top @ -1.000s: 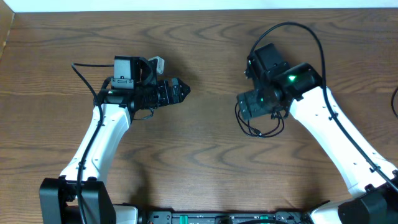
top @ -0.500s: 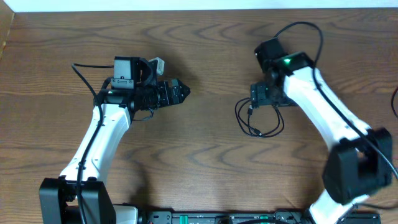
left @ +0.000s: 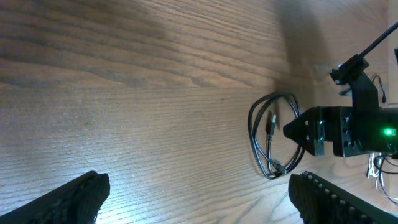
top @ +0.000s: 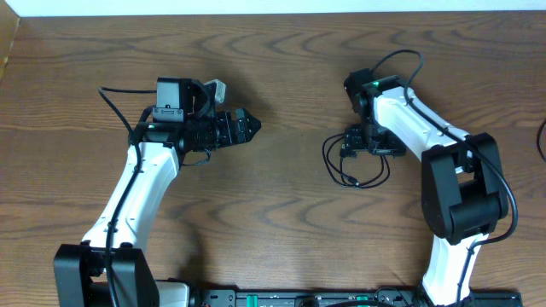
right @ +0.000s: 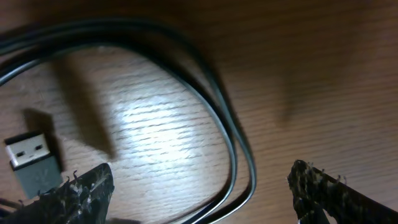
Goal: Untangle cables
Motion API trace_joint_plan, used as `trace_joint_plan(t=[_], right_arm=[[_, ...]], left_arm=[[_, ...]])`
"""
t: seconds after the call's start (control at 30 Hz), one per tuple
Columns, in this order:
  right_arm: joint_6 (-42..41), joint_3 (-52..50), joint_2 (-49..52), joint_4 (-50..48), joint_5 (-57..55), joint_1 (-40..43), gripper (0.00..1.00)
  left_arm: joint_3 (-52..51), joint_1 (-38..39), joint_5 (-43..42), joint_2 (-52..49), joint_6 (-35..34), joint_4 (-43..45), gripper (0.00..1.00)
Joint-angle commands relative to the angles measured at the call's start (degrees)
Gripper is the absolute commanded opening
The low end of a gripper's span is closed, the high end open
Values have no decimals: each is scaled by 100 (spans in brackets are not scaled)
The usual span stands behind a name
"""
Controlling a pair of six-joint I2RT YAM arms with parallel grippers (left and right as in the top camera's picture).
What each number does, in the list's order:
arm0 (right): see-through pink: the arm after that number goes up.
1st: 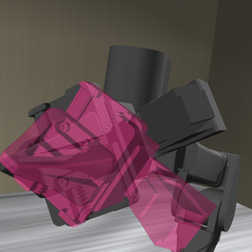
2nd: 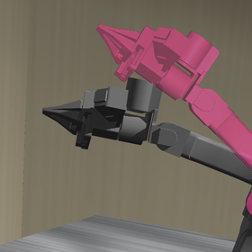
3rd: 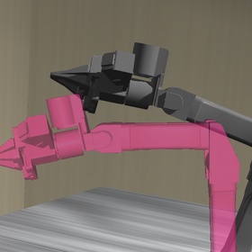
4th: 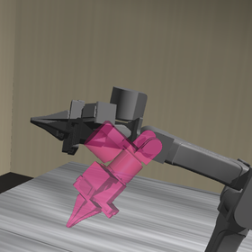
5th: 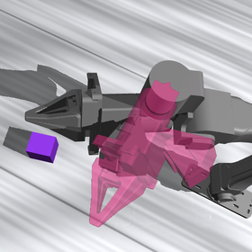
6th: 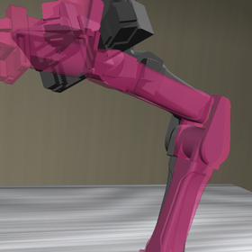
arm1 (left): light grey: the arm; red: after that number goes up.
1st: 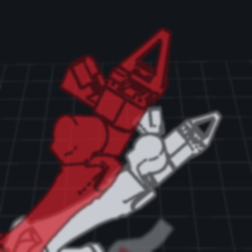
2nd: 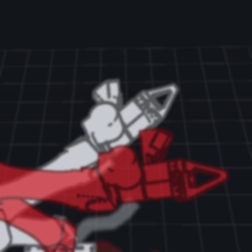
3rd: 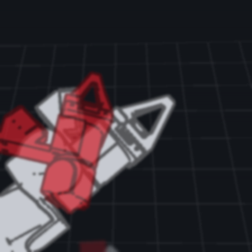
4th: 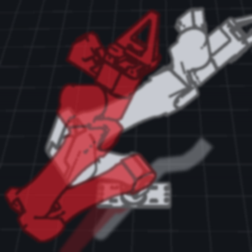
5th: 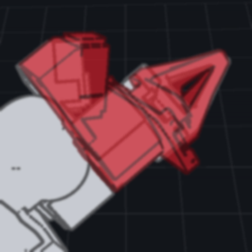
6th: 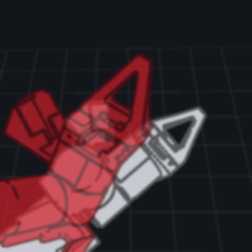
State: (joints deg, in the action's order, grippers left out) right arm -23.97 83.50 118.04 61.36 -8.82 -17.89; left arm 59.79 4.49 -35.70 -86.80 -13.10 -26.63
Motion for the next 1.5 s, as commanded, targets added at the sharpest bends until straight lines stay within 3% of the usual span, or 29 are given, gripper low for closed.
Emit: trace_joint_plan(t=[0.0,0.43,0.53,0.8,0.97,1.2,1.4,1.47], right_arm=[[-125,-22,0,-13,-116,258,87],[323,-289,0,-85,39,575,84],[323,-422,0,-184,39,575,75],[564,-595,0,-409,417,575,63],[826,-752,0,-850,1200,575,62],[837,-909,0,-1108,1394,586,63],[815,-1056,0,-1099,1399,581,41],[817,-1130,0,-1097,1541,575,29]], left_arm=[[13,-20,-31,42,103,-17,98],[13,-20,-28,42,258,9,98],[13,-20,-24,42,299,9,98],[13,-26,33,42,299,9,98],[13,-26,33,42,302,4,98],[13,-26,33,42,546,-57,98],[13,-26,33,42,560,-63,98],[13,-26,33,42,557,-66,98]])
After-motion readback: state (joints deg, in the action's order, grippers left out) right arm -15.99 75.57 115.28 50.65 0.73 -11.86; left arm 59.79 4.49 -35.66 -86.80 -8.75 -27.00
